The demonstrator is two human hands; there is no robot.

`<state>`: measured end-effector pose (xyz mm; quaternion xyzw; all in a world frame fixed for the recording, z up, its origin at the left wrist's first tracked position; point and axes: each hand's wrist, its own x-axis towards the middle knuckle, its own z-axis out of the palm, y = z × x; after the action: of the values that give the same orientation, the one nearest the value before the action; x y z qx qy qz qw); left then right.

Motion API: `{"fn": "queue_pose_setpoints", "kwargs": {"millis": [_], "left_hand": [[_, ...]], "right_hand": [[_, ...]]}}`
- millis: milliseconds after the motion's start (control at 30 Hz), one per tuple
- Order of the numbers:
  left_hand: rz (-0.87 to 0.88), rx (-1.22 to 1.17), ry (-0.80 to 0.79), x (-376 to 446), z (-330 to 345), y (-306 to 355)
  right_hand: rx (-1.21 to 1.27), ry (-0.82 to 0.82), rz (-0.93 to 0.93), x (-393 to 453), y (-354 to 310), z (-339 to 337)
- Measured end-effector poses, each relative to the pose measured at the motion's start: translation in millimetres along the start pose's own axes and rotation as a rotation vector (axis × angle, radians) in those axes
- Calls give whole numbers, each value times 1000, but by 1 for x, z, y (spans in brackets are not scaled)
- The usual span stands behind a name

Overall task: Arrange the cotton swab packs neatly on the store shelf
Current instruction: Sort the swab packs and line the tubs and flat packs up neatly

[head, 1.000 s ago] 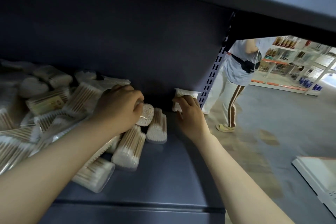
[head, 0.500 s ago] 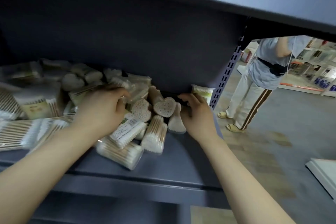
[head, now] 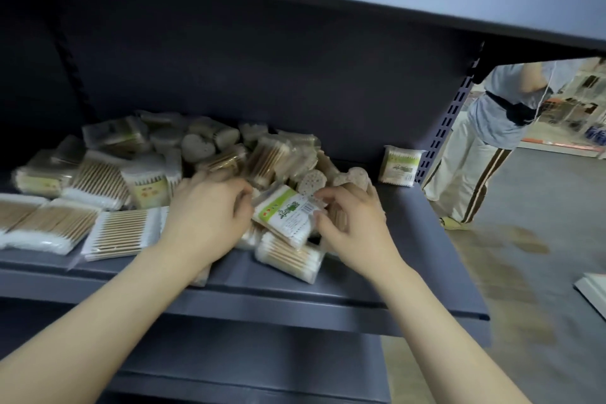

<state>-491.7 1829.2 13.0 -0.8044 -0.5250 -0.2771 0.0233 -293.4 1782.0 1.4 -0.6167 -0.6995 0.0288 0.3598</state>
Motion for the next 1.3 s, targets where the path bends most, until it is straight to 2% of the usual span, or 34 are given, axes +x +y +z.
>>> {"fn": "queue_pose_setpoints", "kwargs": {"millis": [233,400,600,767,967,1167,1300], "left_hand": [[27,20,-57,-10,3,-8],[15,8,-102,-11,5,-4],[46,-25,-43,-13,12,-1],[-27,-27,29,-16,12,-6],[-92,11,-14,-19,13,-21],[-140,-26,-81,-25,13,-23],[-159,-69,-86,-25,11,-21]], "right_hand": [[-15,5,72,-10,-5,6],[12,-67,123,-12,-6,4],[49,-132,138,-12,-6,0],[35,-156,147,-10,-4,-1],[-16,-272,139,-9,-12,5],[5,-218,104,-6,-15,3],[28,-89,48,-10,-11,0]]}}
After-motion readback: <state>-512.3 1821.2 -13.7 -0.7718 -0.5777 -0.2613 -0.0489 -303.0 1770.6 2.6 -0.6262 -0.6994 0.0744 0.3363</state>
